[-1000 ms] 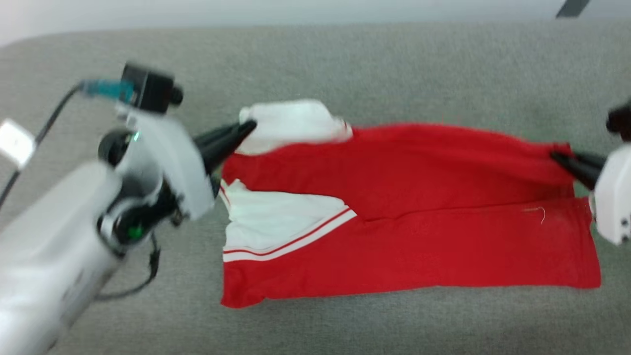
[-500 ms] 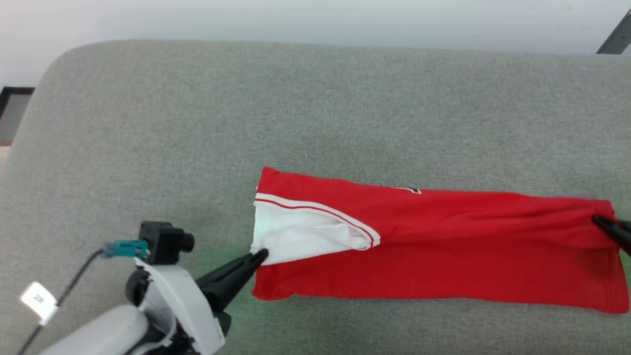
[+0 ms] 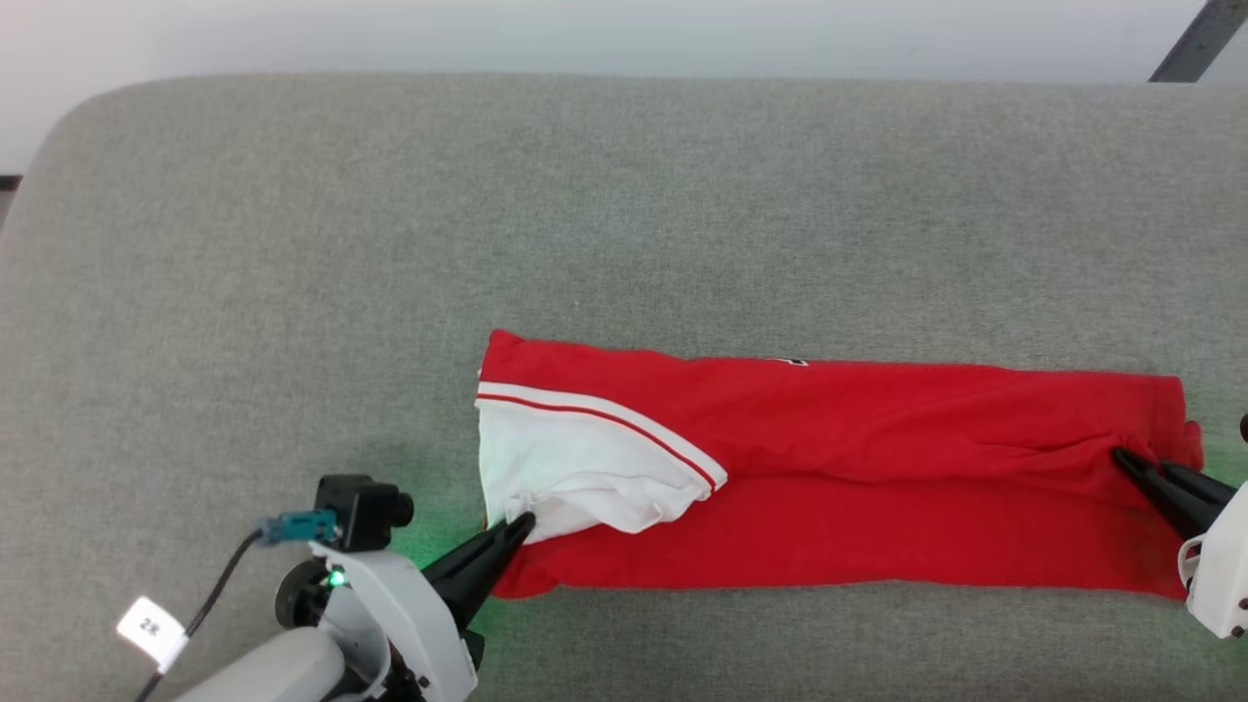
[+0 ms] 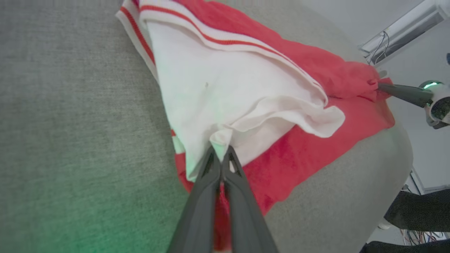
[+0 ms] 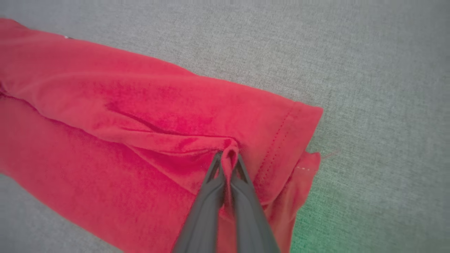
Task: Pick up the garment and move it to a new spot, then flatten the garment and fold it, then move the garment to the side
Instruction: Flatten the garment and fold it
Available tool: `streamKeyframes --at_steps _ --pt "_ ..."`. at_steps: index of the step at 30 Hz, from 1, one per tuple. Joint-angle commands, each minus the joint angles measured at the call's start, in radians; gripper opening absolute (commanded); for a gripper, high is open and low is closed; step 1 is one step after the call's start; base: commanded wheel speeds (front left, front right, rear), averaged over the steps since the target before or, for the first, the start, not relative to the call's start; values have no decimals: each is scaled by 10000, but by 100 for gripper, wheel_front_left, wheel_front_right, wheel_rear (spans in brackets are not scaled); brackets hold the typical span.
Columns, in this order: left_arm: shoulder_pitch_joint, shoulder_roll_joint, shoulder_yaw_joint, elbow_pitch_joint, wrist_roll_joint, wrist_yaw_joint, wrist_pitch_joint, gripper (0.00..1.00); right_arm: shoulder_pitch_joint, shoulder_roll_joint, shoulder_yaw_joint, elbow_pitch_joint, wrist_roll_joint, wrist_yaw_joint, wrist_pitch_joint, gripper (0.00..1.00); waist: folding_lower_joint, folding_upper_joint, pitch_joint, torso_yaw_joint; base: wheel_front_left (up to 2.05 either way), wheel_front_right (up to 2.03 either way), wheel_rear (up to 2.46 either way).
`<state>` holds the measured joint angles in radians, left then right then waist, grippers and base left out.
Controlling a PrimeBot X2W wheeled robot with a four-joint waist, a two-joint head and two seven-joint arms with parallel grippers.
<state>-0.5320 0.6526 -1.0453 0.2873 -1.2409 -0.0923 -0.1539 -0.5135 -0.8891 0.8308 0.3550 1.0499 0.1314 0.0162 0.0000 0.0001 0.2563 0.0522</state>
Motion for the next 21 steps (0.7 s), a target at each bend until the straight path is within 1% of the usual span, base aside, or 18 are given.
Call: streamKeyframes --at_steps 1,4,8,11,13,14,16,21 --pt "204 -64 42 55 -22 -57 -184 100 150 48 -81 -16 -29 -16 -97 100 0 -1 -127 -77 0 0 0" --pt "399 -82 168 86 13 4 -541 100 358 -19 -273 -212 271 -16 -102 100 0 -1 -321 -56 0 0 0" --pt "796 -224 518 -112 235 433 -948 100 700 -309 -599 -414 658 -16 55 100 0 -1 -593 130 0 0 0" --pt "1217 -448 1043 -350 433 689 -1086 100 1102 -457 -959 -198 1175 -16 242 100 0 -1 -812 411 0 0 0" --pt "1502 -736 1710 -528 811 839 -1111 100 1474 -495 -1187 155 1736 -16 652 100 0 -1 -951 653 0 0 0" --pt "1713 -902 2065 -581 1071 824 -1113 100 1605 -532 -1309 309 1903 -16 841 100 0 -1 -1006 788 0 0 0" --pt "2228 -1204 2767 -547 1791 956 -1109 100 1811 -506 -1510 642 2330 -16 1245 100 0 -1 -1067 1005 0 0 0" --pt "3264 -2360 4648 -430 3616 828 -1114 100 2058 -357 -1838 1038 2786 -16 1946 100 0 -1 -1064 1330 0 0 0"
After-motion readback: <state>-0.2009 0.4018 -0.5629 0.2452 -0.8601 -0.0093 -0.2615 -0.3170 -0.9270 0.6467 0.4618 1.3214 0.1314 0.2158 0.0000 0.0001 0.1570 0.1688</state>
